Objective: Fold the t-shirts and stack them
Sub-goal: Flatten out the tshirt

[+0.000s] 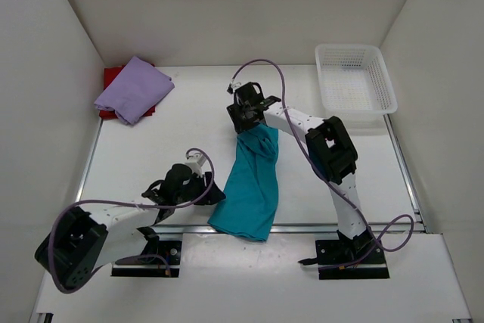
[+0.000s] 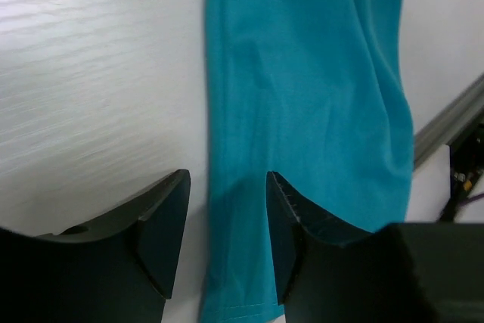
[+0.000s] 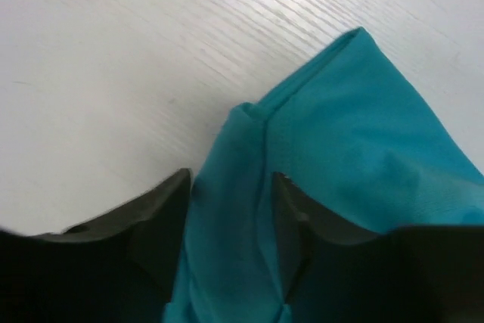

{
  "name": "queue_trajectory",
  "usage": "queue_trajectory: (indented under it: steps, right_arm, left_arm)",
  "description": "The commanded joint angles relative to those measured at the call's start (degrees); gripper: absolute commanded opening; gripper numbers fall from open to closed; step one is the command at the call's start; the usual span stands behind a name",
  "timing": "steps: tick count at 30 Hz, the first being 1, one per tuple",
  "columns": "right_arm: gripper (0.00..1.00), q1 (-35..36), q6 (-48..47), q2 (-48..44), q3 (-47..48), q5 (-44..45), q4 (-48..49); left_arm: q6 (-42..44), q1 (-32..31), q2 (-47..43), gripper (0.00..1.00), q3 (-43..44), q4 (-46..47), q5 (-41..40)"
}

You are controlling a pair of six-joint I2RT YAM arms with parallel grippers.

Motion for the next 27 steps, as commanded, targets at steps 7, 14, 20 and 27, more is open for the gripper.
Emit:
queue_trajectory:
  steps: [7,14,20,27]
  right_arm:
    - [0.0,-0.3,0.1,-1.8,5.8,5.6,-3.8]
    - [0.0,-8.8,3.5,-15.7,9.2,-6.3,-0.9]
    - [0.0,-18.7,8.6,-13.2,30.2,-20.4,-6.7]
    - [0.0,-25.9,12.2,-15.7,41.3,-29.1,-6.4]
  left_arm:
    - [0.9,-1.9,7.6,0.14,1.2,1.6,6.3]
    - [2.3,6.6,3.0,0.0,13.7,-4.7,7.2]
    - [0.3,18.1,6.1,0.0,31.3,-8.1,9.2]
    - [-0.6,32.1,5.4,0.0,52.7,-14.7,8.4]
